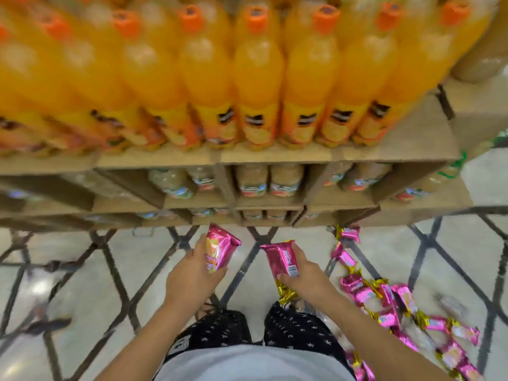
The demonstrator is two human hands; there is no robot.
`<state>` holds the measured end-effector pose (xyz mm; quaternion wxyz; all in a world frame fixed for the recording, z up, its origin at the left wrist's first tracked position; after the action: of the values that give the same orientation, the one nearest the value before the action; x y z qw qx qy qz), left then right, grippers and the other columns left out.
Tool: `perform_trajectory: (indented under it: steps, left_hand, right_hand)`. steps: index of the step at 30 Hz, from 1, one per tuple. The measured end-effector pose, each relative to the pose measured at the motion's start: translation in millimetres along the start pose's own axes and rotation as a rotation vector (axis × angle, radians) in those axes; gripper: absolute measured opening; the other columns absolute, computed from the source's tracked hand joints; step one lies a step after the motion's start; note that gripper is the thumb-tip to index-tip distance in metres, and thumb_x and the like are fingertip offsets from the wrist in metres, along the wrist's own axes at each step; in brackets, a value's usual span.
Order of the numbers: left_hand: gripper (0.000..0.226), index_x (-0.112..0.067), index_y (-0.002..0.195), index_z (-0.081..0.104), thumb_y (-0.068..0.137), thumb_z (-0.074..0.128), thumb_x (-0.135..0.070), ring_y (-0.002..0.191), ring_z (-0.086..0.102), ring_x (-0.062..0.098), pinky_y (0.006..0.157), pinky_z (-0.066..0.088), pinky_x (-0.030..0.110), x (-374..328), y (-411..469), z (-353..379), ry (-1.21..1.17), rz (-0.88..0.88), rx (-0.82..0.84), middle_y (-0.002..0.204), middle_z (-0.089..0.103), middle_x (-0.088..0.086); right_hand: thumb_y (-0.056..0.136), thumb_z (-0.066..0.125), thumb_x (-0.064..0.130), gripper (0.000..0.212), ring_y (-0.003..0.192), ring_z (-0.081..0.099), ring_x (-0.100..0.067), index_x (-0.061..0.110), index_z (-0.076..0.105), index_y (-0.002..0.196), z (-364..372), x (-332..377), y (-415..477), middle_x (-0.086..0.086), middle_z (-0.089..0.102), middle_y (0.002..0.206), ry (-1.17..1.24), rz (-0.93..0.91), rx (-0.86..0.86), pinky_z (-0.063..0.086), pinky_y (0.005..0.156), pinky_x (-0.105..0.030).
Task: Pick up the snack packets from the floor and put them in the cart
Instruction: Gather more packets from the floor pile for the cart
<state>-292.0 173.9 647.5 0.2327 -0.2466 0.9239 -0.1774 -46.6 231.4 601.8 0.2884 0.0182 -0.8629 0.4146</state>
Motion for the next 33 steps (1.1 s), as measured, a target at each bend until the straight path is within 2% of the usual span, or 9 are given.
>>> perform_trajectory:
  steps: [3, 7, 10, 14, 16, 20, 23, 27, 33]
  left_hand:
    - [0.087, -0.026, 0.154, 0.017, 0.085, 0.063, -0.054, 0.106, 0.061, 0.027, 0.073, 0.046, 0.032, 73, -16, -27, -0.05, -0.106, -0.072, 0.123, 0.06, 0.007]
    - [0.081, -0.024, 0.152, 0.021, 0.087, 0.062, -0.051, 0.102, 0.063, 0.027, 0.066, 0.04, 0.03, 175, -44, -68, -0.108, -0.273, -0.177, 0.119, 0.061, 0.007]
    - [0.081, -0.022, 0.15, 0.024, 0.085, 0.065, -0.05, 0.098, 0.063, 0.029, 0.068, 0.045, 0.032, 252, -72, -88, -0.198, -0.433, -0.241, 0.113, 0.062, 0.009]
    - [0.07, -0.028, 0.136, 0.037, 0.079, 0.067, -0.055, 0.087, 0.066, 0.026, 0.069, 0.054, 0.036, 336, -114, -101, -0.339, -0.65, -0.334, 0.1, 0.067, 0.002]
    - [0.066, -0.029, 0.133, 0.039, 0.079, 0.068, -0.052, 0.083, 0.066, 0.024, 0.067, 0.053, 0.035, 364, -132, -105, -0.408, -0.737, -0.376, 0.096, 0.067, 0.0]
    - [0.071, -0.026, 0.141, 0.035, 0.082, 0.068, -0.048, 0.094, 0.065, 0.027, 0.067, 0.046, 0.032, 404, -149, -115, -0.468, -0.875, -0.449, 0.11, 0.065, 0.004]
    - [0.075, -0.024, 0.144, 0.031, 0.084, 0.065, -0.051, 0.097, 0.065, 0.029, 0.071, 0.047, 0.033, 430, -143, -133, -0.477, -0.932, -0.5, 0.112, 0.064, 0.006]
    - [0.083, -0.025, 0.153, 0.018, 0.087, 0.062, -0.048, 0.109, 0.061, 0.029, 0.08, 0.049, 0.036, 471, -118, -171, -0.402, -1.038, -0.522, 0.125, 0.058, 0.008]
    - [0.085, -0.025, 0.152, 0.02, 0.085, 0.065, -0.05, 0.113, 0.059, 0.027, 0.086, 0.049, 0.035, 521, -80, -240, -0.439, -1.141, -0.628, 0.13, 0.057, 0.008]
  right_hand:
    - [0.09, 0.065, 0.038, 0.09, 0.106, 0.063, -0.026, 0.024, 0.006, 0.156, 44, 64, 7, -0.011, 0.061, 0.129, -0.035, -0.041, 0.054, 0.051, 0.082, -0.029]
    - [0.088, 0.069, 0.034, 0.081, 0.103, 0.06, -0.021, 0.023, 0.02, 0.151, 116, 157, 11, -0.006, 0.06, 0.13, -0.057, -0.143, 0.145, 0.046, 0.082, -0.025]
    - [0.087, 0.07, 0.032, 0.078, 0.095, 0.055, -0.015, 0.021, 0.024, 0.149, 176, 220, 14, -0.005, 0.06, 0.128, -0.146, -0.205, 0.246, 0.042, 0.078, -0.022]
    - [0.084, 0.073, 0.031, 0.079, 0.107, 0.06, -0.02, 0.023, 0.027, 0.148, 246, 291, 20, -0.005, 0.061, 0.128, -0.257, -0.278, 0.366, 0.048, 0.086, -0.026]
    - [0.083, 0.074, 0.031, 0.08, 0.112, 0.06, -0.021, 0.023, 0.027, 0.147, 275, 325, 20, -0.005, 0.06, 0.13, -0.322, -0.329, 0.422, 0.047, 0.089, -0.026]
    - [0.082, 0.076, 0.03, 0.083, 0.116, 0.058, -0.019, 0.022, 0.026, 0.148, 326, 390, 26, -0.003, 0.058, 0.132, -0.414, -0.43, 0.527, 0.048, 0.1, -0.036]
    - [0.08, 0.076, 0.036, 0.083, 0.115, 0.058, -0.018, 0.024, 0.027, 0.147, 361, 444, 36, -0.001, 0.058, 0.131, -0.487, -0.523, 0.574, 0.049, 0.1, -0.037]
    - [0.081, 0.075, 0.035, 0.079, 0.11, 0.057, -0.014, 0.026, 0.03, 0.145, 399, 529, 56, 0.002, 0.058, 0.129, -0.5, -0.621, 0.647, 0.046, 0.091, -0.027]
    - [0.082, 0.075, 0.032, 0.074, 0.111, 0.058, -0.015, 0.023, 0.033, 0.143, 435, 650, 82, 0.003, 0.059, 0.124, -0.507, -0.694, 0.723, 0.047, 0.091, -0.027]
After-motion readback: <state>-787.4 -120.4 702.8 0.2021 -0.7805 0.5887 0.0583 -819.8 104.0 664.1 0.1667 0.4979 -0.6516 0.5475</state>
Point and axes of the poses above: each hand's wrist, its own y-axis towards the middle knuckle, its own z-axis out of the palm, x = y × z, the point moved 5 cm from there along y, towards the middle knuckle
